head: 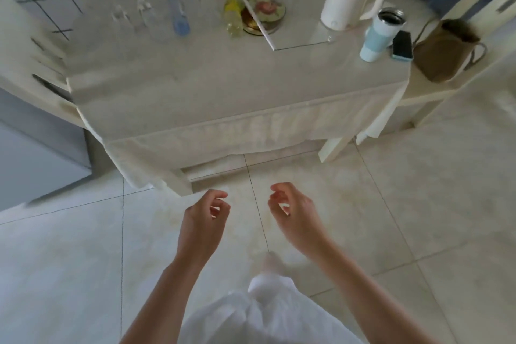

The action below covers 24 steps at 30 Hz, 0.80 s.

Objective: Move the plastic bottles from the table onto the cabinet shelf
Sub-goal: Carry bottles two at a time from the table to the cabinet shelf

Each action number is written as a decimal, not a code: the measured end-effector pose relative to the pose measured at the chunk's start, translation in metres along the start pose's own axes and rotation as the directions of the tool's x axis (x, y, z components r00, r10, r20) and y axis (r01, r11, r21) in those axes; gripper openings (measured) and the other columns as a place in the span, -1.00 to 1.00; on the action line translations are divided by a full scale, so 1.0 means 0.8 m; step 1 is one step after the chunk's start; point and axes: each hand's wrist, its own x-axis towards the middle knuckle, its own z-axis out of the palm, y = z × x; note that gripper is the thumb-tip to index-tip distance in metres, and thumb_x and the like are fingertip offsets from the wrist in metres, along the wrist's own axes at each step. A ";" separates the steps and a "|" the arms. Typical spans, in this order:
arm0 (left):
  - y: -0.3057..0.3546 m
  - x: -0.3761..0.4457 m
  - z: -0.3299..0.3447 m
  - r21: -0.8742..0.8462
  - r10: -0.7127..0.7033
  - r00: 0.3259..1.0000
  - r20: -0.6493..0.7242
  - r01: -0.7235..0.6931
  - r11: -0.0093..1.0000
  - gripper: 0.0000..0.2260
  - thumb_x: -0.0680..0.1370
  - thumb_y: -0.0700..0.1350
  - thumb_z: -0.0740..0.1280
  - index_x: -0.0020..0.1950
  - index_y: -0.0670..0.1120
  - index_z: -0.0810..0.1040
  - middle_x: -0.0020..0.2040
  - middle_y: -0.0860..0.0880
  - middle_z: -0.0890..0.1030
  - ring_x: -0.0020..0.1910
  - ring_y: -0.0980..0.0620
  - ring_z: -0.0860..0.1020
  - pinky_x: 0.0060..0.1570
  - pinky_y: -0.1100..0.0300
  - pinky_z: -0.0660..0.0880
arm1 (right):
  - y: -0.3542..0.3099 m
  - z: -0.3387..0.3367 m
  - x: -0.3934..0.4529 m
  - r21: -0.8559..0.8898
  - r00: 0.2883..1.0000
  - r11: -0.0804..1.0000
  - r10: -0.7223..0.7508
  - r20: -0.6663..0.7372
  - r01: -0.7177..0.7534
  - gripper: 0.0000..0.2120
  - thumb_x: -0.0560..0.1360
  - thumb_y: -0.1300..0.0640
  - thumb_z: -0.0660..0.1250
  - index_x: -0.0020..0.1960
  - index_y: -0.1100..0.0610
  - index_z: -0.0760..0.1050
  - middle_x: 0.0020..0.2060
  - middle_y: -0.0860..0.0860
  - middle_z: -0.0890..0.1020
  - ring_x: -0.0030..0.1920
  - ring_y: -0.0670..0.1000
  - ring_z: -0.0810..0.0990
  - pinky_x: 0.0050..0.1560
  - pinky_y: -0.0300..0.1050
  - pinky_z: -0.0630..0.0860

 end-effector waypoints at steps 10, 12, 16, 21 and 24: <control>0.038 0.112 -0.009 -0.100 -0.085 0.987 -0.135 0.072 0.992 -0.86 0.55 -0.17 0.29 0.00 0.06 0.57 -0.16 0.08 0.67 -0.16 0.12 0.63 -0.12 0.26 0.54 | -0.049 -0.017 0.163 -0.033 0.986 0.990 -0.130 0.100 0.134 -0.75 0.55 0.14 0.29 0.21 0.14 0.47 0.01 0.00 0.63 0.08 -0.04 0.60 0.15 -0.07 0.54; 0.038 0.137 -0.016 -0.114 -0.091 0.984 -0.154 0.074 0.991 -0.84 0.54 -0.20 0.30 -0.03 0.07 0.56 -0.17 0.08 0.67 -0.18 0.11 0.63 -0.13 0.28 0.52 | -0.061 -0.011 0.192 -0.027 0.984 0.989 -0.142 0.104 0.145 -0.75 0.55 0.14 0.29 0.21 0.15 0.47 0.01 0.01 0.63 0.07 -0.04 0.60 0.15 -0.06 0.54; 0.038 0.203 -0.041 -0.114 -0.088 0.977 -0.195 0.067 0.991 -0.86 0.53 -0.21 0.30 -0.02 0.01 0.59 -0.20 0.07 0.68 -0.19 0.10 0.64 -0.15 0.27 0.53 | -0.095 0.007 0.255 0.002 0.982 0.989 -0.150 0.117 0.151 -0.76 0.55 0.13 0.29 0.20 0.16 0.48 0.01 0.03 0.64 0.07 -0.03 0.60 0.15 -0.08 0.53; 0.035 0.302 -0.094 -0.113 -0.087 0.978 -0.187 0.067 0.991 -0.86 0.53 -0.19 0.30 -0.02 0.04 0.57 -0.19 0.04 0.68 -0.20 0.07 0.64 -0.12 0.12 0.58 | -0.149 0.041 0.345 0.004 0.979 0.986 -0.163 0.120 0.164 -0.76 0.54 0.13 0.29 0.19 0.16 0.49 -0.02 0.01 0.64 0.06 -0.04 0.60 0.13 -0.05 0.54; 0.030 0.366 -0.134 -0.106 -0.105 0.975 -0.194 0.085 0.991 -0.85 0.52 -0.20 0.31 -0.03 0.05 0.57 -0.19 0.01 0.69 -0.22 0.05 0.65 -0.12 0.12 0.57 | -0.188 0.065 0.400 0.012 0.978 0.987 -0.162 0.128 0.162 -0.75 0.54 0.14 0.31 0.20 0.17 0.49 -0.03 0.01 0.64 0.04 -0.06 0.61 0.13 -0.09 0.54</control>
